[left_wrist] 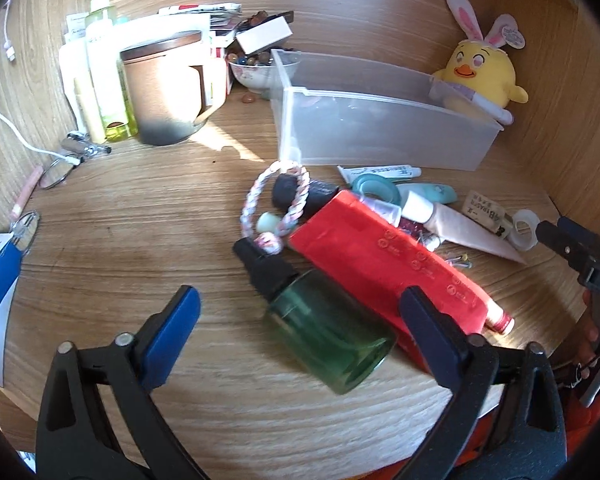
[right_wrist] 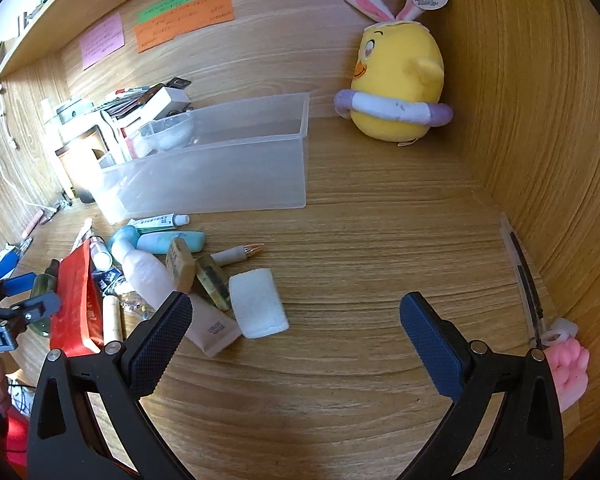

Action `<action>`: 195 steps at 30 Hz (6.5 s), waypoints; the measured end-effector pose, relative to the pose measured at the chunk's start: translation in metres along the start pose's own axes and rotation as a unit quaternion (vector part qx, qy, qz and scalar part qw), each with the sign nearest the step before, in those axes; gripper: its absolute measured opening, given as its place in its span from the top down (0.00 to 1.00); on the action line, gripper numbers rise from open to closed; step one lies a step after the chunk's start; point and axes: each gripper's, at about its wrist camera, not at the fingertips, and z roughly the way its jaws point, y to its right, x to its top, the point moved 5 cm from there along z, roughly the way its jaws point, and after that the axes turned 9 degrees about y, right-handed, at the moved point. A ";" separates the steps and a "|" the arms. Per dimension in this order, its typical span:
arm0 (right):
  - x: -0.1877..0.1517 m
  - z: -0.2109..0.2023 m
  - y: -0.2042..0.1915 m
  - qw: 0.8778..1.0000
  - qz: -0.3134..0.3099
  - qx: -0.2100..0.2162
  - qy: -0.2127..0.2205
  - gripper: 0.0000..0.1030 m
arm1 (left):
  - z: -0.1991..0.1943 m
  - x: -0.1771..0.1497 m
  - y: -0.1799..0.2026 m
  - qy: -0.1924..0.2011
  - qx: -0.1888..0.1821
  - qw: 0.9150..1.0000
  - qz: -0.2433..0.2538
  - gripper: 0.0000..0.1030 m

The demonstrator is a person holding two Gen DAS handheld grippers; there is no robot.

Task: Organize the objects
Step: 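Grasp the green spray bottle with the left tool while the right tool grasps the white sponge, then carry both items over the clear box and open both tools to drop them, then grasp the braided bracelet with the left tool while the right tool grasps the small tag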

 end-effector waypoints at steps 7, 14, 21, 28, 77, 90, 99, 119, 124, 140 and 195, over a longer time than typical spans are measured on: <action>-0.001 0.009 -0.007 1.000 -0.005 0.010 -0.007 0.21 | -0.003 -0.007 -0.008 -0.012 0.001 1.000 -0.012 0.37; -0.005 0.017 -0.010 1.000 -0.007 0.018 -0.018 0.57 | -0.003 -0.013 -0.022 -0.002 0.012 0.999 -0.049 0.60; -0.005 0.018 -0.012 1.000 -0.005 0.022 -0.017 0.78 | -0.009 -0.008 -0.024 0.017 0.021 0.999 -0.047 0.60; 0.009 0.008 -0.012 1.000 -0.005 0.021 0.006 0.78 | -0.024 0.017 -0.021 0.052 0.011 0.998 -0.037 0.60; 0.135 0.118 -0.066 0.993 -0.105 0.054 -0.003 0.78 | 0.104 0.165 0.051 0.004 -0.073 0.996 0.049 0.60; 0.116 0.144 -0.064 0.991 -0.115 0.059 -0.047 0.78 | 0.132 0.161 0.065 -0.036 -0.074 0.993 0.080 0.60; 0.113 0.150 -0.065 0.990 -0.120 0.055 -0.056 0.78 | 0.137 0.158 0.066 -0.061 -0.089 0.991 0.074 0.60; 0.135 0.085 -0.058 0.992 -0.121 0.042 0.013 0.24 | 0.058 0.169 0.047 0.025 -0.074 0.995 0.054 0.07; 0.133 0.059 -0.061 0.990 -0.132 0.043 0.040 0.21 | 0.041 0.156 0.038 0.025 -0.071 0.996 0.040 0.07; 0.082 0.025 -0.063 0.990 -0.120 0.063 0.035 0.21 | 0.015 0.091 0.011 0.012 -0.032 0.999 0.034 0.07; 0.007 0.037 -0.039 0.993 -0.065 0.084 -0.054 0.86 | 0.018 0.044 -0.039 0.023 -0.006 1.000 -0.015 0.81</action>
